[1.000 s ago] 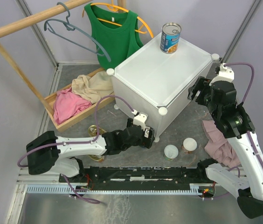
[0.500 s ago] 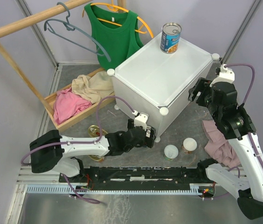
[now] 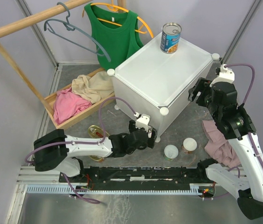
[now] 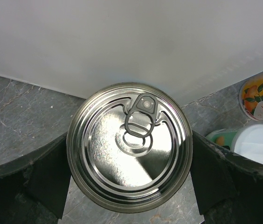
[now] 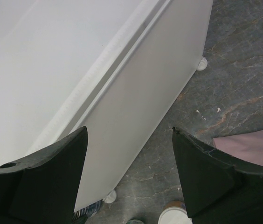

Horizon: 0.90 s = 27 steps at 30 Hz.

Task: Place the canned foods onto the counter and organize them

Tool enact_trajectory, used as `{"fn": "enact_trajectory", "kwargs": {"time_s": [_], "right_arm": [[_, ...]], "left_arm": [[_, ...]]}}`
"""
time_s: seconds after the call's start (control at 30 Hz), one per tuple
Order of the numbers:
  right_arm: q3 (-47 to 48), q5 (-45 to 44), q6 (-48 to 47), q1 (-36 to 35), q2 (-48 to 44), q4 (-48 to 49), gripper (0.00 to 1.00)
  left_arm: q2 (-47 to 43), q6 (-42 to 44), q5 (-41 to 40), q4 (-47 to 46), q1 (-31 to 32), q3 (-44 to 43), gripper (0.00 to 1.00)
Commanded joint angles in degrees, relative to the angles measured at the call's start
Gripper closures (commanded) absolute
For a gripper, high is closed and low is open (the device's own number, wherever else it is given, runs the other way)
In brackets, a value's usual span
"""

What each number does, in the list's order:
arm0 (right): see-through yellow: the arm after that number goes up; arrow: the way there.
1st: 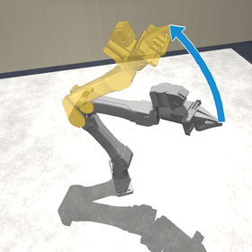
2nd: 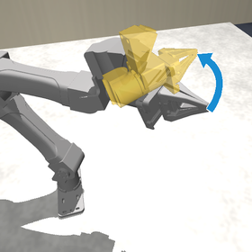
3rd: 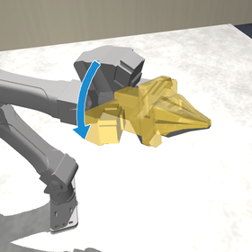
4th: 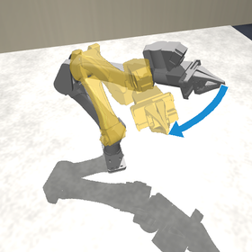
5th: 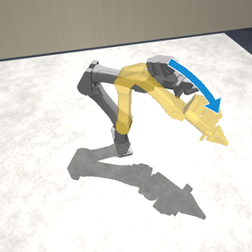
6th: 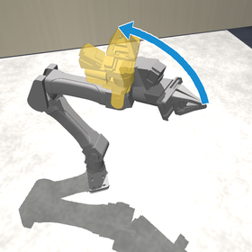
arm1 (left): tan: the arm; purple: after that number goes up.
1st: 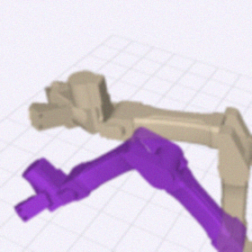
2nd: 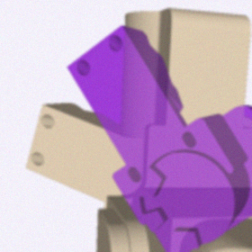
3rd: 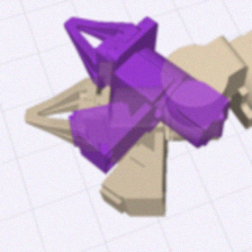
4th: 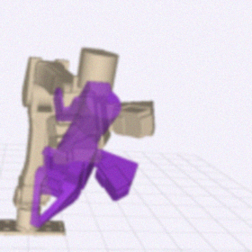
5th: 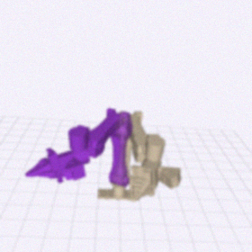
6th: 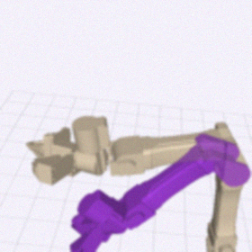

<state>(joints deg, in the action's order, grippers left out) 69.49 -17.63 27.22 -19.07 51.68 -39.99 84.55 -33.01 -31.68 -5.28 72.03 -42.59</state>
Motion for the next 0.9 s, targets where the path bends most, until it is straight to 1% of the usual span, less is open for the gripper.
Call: {"fn": "enact_trajectory", "kwargs": {"time_s": [0.0,0.1,0.17,0.2,0.23,0.27,0.47,0.67,0.87], "right_arm": [[0.70,0.42,0.60,-0.26,-1.14,0.72,0.19],[0.86,0.47,0.58,-0.27,-1.30,0.61,0.19],[0.86,0.57,0.63,-0.22,-1.32,0.61,0.19],[0.82,0.70,0.73,-0.26,-1.32,0.59,0.19],[0.74,0.87,0.74,-0.22,-1.32,0.55,0.19],[0.63,0.99,0.80,-0.21,-1.36,0.54,0.19],[0.72,0.59,0.51,-0.26,-1.96,0.00,0.19],[0.17,0.55,0.76,-0.26,-2.24,0.07,0.20],[-0.62,0.63,1.39,-0.27,-2.46,0.26,0.20]], "left_arm": [[2.77,-3.61,0.95,12.82,0.02,5.27,0.26],[0.67,-3.96,0.03,12.79,0.15,6.28,0.54],[-0.68,-4.14,-0.13,12.74,0.12,6.82,0.70],[-1.30,-4.16,-0.16,12.78,0.17,7.10,0.80],[-1.98,-4.16,-0.20,12.83,0.18,7.30,0.93],[-2.82,-4.16,-0.17,12.91,0.20,7.50,0.97],[-10.61,-4.25,-1.01,15.25,1.41,7.68,0.97],[-19.82,-5.27,-5.73,20.23,3.05,7.02,0.97],[-24.86,-6.00,-9.20,24.80,4.79,4.82,0.97]]}}
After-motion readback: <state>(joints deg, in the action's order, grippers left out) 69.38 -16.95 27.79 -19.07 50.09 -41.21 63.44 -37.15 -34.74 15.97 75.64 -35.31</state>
